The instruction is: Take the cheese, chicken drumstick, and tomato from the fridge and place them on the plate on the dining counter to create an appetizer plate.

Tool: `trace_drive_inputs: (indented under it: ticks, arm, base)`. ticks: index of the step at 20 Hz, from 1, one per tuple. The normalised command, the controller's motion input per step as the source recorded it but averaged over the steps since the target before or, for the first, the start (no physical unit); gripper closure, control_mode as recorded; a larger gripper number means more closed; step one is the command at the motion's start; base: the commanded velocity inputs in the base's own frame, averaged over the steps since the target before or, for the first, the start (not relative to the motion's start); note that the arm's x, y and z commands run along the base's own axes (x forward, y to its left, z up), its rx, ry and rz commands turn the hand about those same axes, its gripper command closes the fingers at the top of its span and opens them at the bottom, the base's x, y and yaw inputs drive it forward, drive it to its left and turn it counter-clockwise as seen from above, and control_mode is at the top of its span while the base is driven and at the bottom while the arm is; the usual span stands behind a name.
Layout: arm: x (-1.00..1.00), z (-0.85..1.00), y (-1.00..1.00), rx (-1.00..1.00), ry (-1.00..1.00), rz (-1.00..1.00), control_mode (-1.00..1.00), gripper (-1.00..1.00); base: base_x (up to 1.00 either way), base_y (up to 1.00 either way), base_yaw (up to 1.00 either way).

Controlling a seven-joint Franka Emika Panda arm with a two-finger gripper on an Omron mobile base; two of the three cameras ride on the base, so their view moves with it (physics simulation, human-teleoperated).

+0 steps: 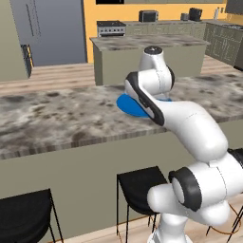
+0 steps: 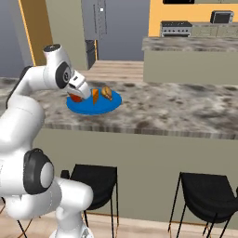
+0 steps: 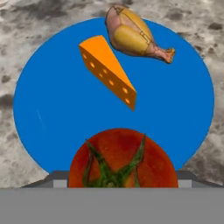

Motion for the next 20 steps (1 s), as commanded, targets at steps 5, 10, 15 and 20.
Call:
trace_drive_inputs:
  ticks: [5, 10, 15, 20]
  arm:
    - [0.49, -0.15, 0.00, 0.02, 0.08, -0.03, -1.00, 1.00]
    - [0.44, -0.15, 0.11, 0.00, 0.08, -0.03, -1.00, 1.00]
    - [0.28, -0.19, 0.20, 0.00, 0.05, -0.05, -1.00, 1.00]
    - [0.21, -0.24, 0.04, 0.00, 0.03, -0.07, -1.00, 1.00]
  base:
    - [0.00, 0.00, 0.00]
    - [0.00, 0.00, 0.00]
    - [0.00, 0.00, 0.00]
    - [0.00, 0.00, 0.00]
